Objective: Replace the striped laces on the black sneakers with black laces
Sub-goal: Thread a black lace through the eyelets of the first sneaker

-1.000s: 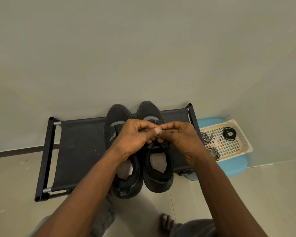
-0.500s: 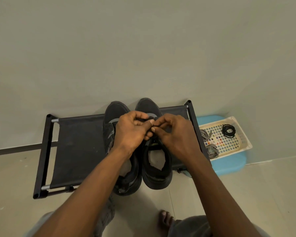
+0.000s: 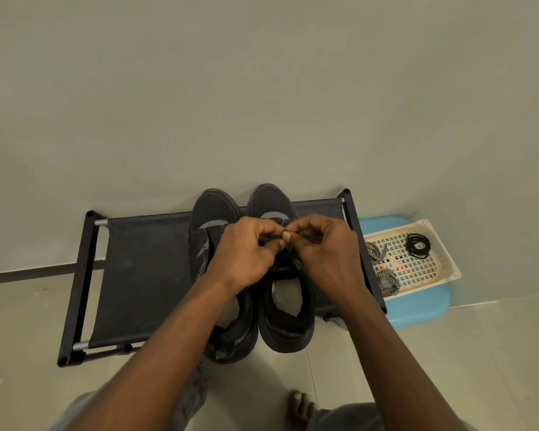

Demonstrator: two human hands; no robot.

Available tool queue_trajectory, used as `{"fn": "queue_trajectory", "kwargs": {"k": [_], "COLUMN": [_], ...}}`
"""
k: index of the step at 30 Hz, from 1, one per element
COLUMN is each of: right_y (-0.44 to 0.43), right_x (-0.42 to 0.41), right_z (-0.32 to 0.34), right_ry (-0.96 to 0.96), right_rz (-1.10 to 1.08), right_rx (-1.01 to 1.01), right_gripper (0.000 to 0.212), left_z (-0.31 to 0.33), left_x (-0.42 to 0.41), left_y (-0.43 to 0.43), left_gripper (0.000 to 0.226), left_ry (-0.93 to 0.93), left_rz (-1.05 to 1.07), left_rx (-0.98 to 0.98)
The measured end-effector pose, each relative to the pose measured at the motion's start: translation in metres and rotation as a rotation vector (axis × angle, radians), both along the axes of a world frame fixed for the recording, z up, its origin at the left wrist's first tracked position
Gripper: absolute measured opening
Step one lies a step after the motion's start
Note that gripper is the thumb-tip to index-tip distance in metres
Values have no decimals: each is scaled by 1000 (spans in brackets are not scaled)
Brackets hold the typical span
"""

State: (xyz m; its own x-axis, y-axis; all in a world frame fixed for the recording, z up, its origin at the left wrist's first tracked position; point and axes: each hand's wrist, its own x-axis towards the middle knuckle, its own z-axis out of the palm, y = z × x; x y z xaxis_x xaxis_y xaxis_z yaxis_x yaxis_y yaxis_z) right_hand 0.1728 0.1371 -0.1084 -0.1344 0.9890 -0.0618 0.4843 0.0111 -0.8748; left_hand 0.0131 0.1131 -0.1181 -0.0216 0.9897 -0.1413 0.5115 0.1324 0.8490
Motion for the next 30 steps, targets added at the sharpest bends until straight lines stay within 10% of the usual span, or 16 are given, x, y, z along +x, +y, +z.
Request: {"fn": "queue_trajectory", "kwargs": {"k": [11,30], "right_y": [7,9], "right_x": [3,14], "right_z": [-2,2], "right_ry": [146,-109], "right_rz": [-79,-24], "right_rx": [-161,-169], "right_gripper": [9,20], "left_z": [14,11], "left_x": [-3,-7], "left_y": [2,-4], "left_gripper": [22,3], "left_ry": [-388,46], "left_rz": [35,37], "left_rx": [-31,271]}}
